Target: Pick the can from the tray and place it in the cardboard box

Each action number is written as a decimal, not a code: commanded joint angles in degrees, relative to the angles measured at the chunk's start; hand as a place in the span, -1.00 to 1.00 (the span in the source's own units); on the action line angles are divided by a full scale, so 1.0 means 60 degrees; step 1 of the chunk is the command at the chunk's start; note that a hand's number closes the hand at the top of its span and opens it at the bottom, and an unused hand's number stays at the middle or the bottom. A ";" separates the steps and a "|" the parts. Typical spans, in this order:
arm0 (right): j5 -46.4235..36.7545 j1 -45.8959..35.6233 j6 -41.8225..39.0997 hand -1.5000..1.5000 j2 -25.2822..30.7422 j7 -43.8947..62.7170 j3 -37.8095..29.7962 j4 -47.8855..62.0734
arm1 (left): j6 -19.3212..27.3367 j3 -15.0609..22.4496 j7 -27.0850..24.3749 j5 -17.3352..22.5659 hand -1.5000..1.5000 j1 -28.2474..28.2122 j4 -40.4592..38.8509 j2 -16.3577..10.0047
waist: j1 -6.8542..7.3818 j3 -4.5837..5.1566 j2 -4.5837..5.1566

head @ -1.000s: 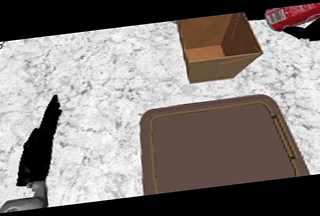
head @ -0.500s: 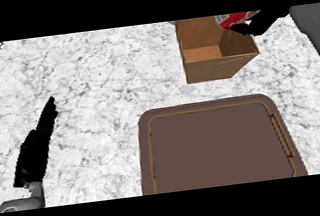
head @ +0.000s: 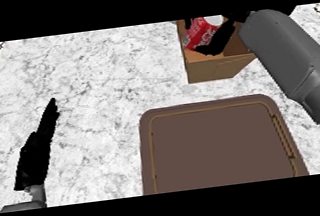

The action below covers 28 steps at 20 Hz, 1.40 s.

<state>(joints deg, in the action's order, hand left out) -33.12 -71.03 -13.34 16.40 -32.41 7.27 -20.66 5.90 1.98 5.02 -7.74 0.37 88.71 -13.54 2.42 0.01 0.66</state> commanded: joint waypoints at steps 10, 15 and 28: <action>0.0310 -0.0219 0.0899 -1.00 -0.1106 0.0235 -0.0919 0.1837 | -0.0128 0.0007 -0.0078 -0.0189 0.00 -0.0041 0.0203 -0.0011 | 0.0179 -0.0007 0.0098; 0.1880 -0.0508 0.0867 -1.00 -0.0805 0.0407 -0.2571 0.1747 | -0.0160 -0.0259 -0.0101 -0.0050 0.00 0.0424 -0.0301 -0.0045 | 0.0109 -0.0005 0.0149; 0.4060 -0.0514 -0.0338 -1.00 0.1787 0.1217 -0.4965 0.2417 | -0.0158 0.0189 -0.0007 -0.0322 0.00 0.0535 -0.0082 0.0232 | 0.0424 -0.0024 0.0307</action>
<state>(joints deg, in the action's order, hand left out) -11.21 -73.60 -15.51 22.72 -27.71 -19.59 -7.16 4.50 1.68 5.50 -8.52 3.47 88.13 -13.09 4.16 -0.11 2.05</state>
